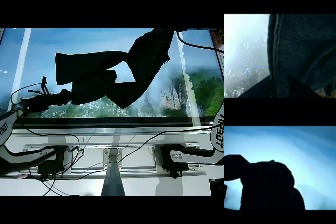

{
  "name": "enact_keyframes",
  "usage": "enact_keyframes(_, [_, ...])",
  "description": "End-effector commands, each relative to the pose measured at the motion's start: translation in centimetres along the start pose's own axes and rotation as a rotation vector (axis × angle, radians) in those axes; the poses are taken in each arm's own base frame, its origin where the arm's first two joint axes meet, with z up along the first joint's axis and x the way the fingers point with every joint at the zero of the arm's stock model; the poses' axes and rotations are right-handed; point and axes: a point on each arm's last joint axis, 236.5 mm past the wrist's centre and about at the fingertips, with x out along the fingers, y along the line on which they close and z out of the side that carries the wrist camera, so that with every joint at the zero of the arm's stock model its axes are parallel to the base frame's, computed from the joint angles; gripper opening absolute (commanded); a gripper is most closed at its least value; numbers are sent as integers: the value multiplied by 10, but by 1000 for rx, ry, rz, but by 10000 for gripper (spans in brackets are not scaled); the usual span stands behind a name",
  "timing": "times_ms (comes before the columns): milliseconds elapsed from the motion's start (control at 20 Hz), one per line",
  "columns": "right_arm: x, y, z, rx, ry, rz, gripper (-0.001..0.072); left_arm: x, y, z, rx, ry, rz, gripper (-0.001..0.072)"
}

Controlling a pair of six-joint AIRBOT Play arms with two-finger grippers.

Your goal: Fold the clothes and pants, and hang the long-sleeved shirts on hangers.

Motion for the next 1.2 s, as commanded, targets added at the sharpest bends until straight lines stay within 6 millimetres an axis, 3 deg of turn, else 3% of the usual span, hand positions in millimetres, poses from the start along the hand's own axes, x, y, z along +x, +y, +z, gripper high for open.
enact_keyframes(0, [0, -2, 1, -3, -3, -7, 45, 9, -11, -8, 81, 53, 7, 181])
enact_keyframes(100, [0, -3, 1, -7, -3, -13, 45, 8, -12, -17, 120, 101, 6, 48])
enact_keyframes(200, [0, -8, 4, -14, -15, -31, 46, 8, -16, -16, 114, 99, -9, 26])
enact_keyframes(300, [-1, -13, 15, -19, -64, -53, 45, 6, -32, 8, 91, 34, -47, 25])
enact_keyframes(400, [-4, -26, 33, -35, -139, -102, 45, -2, -53, 51, 96, -53, -70, 25])
enact_keyframes(550, [-23, -74, 73, -15, -331, -228, 45, -40, -98, 146, 146, -247, -80, 24])
enact_keyframes(650, [-46, -123, 81, 12, -386, -332, 45, -87, -129, 207, 222, -382, -65, 24])
enact_keyframes(800, [-103, -204, 75, 76, -426, -498, 45, -183, -152, 279, 280, -577, 25, 24])
enact_keyframes(900, [-145, -246, 60, 124, -425, -591, 45, -237, -158, 300, 303, -660, 51, 24])
enact_keyframes(950, [-157, -260, 43, 155, -383, -621, 45, -256, -156, 302, 309, -674, 58, 24])
enact_keyframes(1050, [-162, -275, -4, 260, -241, -616, 45, -265, -142, 290, 295, -619, 59, 25])
enact_keyframes(1150, [-145, -266, -60, 400, -58, -531, 45, -250, -121, 264, 297, -473, 92, 25])
